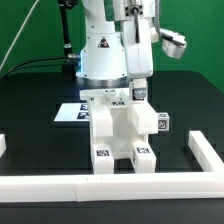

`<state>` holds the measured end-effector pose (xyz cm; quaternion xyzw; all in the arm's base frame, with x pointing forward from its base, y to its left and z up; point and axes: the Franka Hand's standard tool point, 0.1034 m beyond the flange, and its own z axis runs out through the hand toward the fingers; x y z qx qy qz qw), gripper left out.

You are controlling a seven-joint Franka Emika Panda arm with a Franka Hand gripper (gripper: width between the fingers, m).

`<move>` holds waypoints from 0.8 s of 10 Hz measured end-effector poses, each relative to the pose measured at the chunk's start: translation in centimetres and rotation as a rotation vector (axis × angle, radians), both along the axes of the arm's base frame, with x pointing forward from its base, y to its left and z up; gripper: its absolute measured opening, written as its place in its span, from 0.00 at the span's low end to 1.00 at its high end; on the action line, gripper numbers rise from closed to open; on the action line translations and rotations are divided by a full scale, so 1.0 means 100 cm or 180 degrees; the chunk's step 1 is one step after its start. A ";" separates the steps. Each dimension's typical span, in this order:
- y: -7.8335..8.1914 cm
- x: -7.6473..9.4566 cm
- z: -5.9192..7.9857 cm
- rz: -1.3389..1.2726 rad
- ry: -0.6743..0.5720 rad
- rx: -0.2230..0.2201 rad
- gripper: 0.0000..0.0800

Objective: Assemble chair

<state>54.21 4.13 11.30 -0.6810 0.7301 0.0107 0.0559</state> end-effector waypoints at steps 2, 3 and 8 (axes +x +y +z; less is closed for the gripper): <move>0.000 0.000 0.000 0.0080 -0.0007 -0.0005 0.70; 0.000 0.000 0.000 0.0312 -0.0033 -0.0022 0.80; 0.005 0.000 0.006 0.1961 -0.0190 -0.0183 0.81</move>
Offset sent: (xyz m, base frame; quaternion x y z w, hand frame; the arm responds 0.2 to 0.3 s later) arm 0.0070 0.0036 0.0048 0.0201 -0.0256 -0.1479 0.9885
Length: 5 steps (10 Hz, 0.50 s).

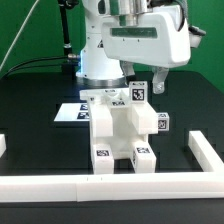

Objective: Assemble chair

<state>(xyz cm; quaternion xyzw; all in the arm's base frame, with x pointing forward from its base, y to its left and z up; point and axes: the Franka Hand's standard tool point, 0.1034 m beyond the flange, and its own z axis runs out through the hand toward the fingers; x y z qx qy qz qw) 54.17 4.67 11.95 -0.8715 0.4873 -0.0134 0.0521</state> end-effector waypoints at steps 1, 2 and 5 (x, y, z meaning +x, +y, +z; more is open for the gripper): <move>-0.001 0.000 -0.001 0.0269 -0.0018 -0.0023 0.81; -0.001 0.000 -0.001 0.0679 -0.0040 -0.0085 0.81; -0.006 0.006 -0.006 0.2533 -0.0174 -0.0446 0.81</move>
Offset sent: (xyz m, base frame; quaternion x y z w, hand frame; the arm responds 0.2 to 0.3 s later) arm 0.0121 -0.0095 -0.0001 -0.0364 0.0429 -0.3687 0.9278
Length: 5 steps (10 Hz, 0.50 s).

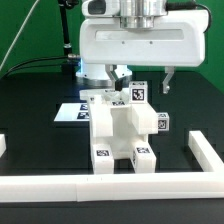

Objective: Assemble chair

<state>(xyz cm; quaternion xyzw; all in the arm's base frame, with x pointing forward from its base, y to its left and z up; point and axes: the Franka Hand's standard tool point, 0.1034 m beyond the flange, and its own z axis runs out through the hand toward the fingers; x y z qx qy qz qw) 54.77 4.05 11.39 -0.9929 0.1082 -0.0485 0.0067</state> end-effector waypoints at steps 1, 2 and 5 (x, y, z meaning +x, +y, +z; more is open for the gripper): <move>-0.001 0.001 0.000 0.0096 -0.0036 -0.0015 0.81; 0.000 0.001 0.000 0.0027 -0.0031 -0.0007 0.81; 0.001 0.001 0.000 -0.0381 -0.0030 0.0058 0.50</move>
Offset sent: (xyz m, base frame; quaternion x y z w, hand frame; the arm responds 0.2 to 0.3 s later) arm 0.0000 0.0000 0.0000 0.0000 0.0000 0.0000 1.0000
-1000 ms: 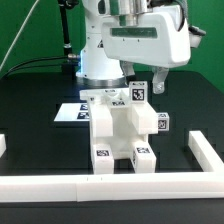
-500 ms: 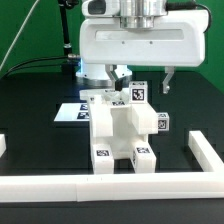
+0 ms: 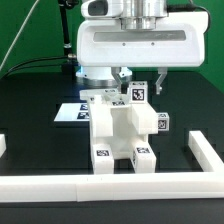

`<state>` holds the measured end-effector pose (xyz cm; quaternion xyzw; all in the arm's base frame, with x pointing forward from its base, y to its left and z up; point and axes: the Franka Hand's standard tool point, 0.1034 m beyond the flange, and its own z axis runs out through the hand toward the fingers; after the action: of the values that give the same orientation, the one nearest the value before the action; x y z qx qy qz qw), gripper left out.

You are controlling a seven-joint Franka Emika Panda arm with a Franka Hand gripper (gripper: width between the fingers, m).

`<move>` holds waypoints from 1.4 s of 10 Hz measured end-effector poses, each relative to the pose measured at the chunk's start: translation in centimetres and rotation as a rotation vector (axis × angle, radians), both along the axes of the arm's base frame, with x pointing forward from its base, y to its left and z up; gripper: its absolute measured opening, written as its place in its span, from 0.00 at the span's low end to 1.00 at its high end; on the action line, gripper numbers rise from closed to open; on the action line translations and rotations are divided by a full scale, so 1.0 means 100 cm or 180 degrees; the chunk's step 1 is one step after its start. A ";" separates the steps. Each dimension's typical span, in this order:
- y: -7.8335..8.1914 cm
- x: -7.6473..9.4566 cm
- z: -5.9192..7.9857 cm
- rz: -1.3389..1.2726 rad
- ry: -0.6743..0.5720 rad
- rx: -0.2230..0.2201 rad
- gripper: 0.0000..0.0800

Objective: Assemble chair

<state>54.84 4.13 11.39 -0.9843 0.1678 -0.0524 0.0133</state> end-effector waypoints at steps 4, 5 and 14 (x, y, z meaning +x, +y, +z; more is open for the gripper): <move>0.000 0.006 0.000 -0.0584 -0.0023 0.0081 0.35; 0.002 0.009 0.000 -0.0771 -0.0032 0.0118 0.35; 0.000 0.041 -0.001 -0.2122 -0.0102 0.0355 0.36</move>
Offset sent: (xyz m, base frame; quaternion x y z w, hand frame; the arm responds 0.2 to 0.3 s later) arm 0.0213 -0.0037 -0.0078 -0.0005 0.0170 0.1278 0.9917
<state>58.95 4.14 11.33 -0.8721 0.4828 -0.0601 0.0518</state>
